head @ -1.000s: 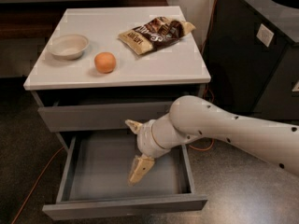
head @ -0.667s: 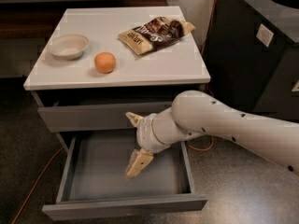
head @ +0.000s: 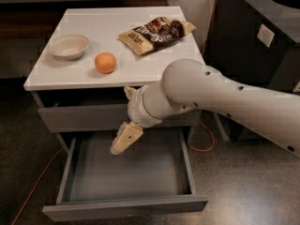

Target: Place orange into middle drawer

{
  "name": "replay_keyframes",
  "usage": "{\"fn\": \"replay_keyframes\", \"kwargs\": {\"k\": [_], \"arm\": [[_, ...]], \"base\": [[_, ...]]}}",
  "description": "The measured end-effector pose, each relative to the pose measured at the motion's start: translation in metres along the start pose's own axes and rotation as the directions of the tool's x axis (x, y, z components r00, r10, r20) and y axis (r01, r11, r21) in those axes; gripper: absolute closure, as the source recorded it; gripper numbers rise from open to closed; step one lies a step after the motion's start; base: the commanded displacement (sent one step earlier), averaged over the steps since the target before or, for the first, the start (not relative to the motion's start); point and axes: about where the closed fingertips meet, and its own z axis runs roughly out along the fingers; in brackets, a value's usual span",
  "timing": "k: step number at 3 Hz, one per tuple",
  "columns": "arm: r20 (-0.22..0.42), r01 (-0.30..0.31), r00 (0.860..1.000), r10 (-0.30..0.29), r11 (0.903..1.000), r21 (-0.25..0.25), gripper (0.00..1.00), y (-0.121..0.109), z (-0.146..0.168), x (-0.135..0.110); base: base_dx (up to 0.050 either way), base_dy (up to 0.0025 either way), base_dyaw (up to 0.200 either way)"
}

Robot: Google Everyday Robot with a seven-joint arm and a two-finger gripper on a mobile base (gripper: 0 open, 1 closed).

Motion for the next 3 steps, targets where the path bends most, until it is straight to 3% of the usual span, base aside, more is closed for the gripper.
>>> {"fn": "replay_keyframes", "kwargs": {"k": [1,3], "arm": [[0.014,-0.055,0.998,0.055,0.9977,0.039,0.0,-0.03,-0.009,-0.024],[0.116,-0.108,0.989,0.094,0.9867,0.122,0.0,-0.096,-0.012,-0.054]], "base": [[0.0,0.0,0.0],[0.0,0.0,0.0]]}}
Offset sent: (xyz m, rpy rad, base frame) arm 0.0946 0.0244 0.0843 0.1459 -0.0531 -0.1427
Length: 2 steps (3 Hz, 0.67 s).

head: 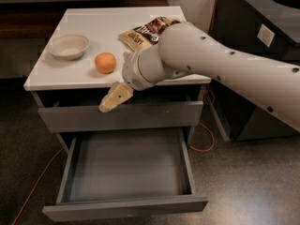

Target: Place orange into middle drawer

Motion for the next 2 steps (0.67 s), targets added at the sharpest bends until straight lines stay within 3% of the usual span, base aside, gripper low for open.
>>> {"fn": "replay_keyframes", "kwargs": {"k": [1,2], "arm": [[0.061,-0.041,0.997,0.038,0.9976,0.056,0.0,-0.037,0.007,-0.004],[0.101,-0.109,0.99,0.097,0.9869,0.119,0.0,-0.081,0.015,-0.001]], "base": [[0.0,0.0,0.0],[0.0,0.0,0.0]]}}
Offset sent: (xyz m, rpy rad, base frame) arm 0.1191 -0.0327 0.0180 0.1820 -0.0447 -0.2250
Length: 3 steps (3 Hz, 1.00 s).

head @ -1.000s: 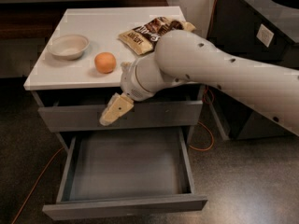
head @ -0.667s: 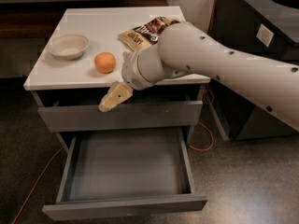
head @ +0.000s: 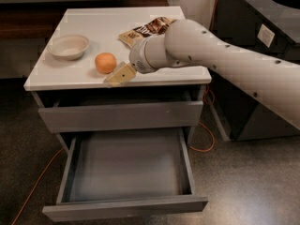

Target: Place orange into middle drawer

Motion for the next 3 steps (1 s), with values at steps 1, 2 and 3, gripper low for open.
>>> {"fn": "replay_keyframes", "kwargs": {"k": [1,2,3], "arm": [[0.006,-0.039,0.999,0.039,0.9991,0.017,0.0,-0.022,0.014,0.002],[0.002,-0.065,0.998,0.065,0.9979,0.004,0.0,-0.034,0.034,0.005],[-0.006,-0.08,0.997,0.08,0.9965,-0.024,0.0,-0.038,0.053,0.009]], "base": [[0.0,0.0,0.0],[0.0,0.0,0.0],[0.0,0.0,0.0]]}}
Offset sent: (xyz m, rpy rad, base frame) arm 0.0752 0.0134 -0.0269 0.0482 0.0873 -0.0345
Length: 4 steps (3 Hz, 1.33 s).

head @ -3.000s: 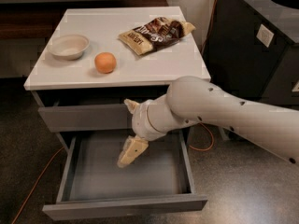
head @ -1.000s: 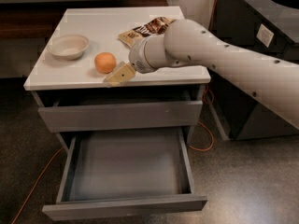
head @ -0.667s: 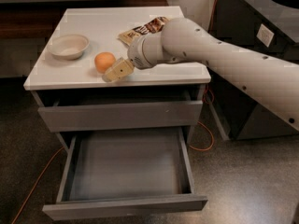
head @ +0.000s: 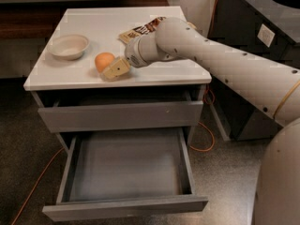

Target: Place orange into middle drawer

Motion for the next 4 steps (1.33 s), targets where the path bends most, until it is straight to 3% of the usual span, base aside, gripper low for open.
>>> {"fn": "replay_keyframes", "kwargs": {"k": [2,3,4], "arm": [[-0.003,0.019,1.0,-0.019,0.9977,-0.065,0.22,0.011,0.025,-0.004],[0.004,0.055,0.998,-0.055,0.9949,-0.085,0.45,0.027,0.026,-0.011],[0.036,0.114,0.993,-0.112,0.9915,-0.062,0.76,0.057,-0.001,-0.022]], "base": [[0.0,0.0,0.0],[0.0,0.0,0.0],[0.0,0.0,0.0]]}}
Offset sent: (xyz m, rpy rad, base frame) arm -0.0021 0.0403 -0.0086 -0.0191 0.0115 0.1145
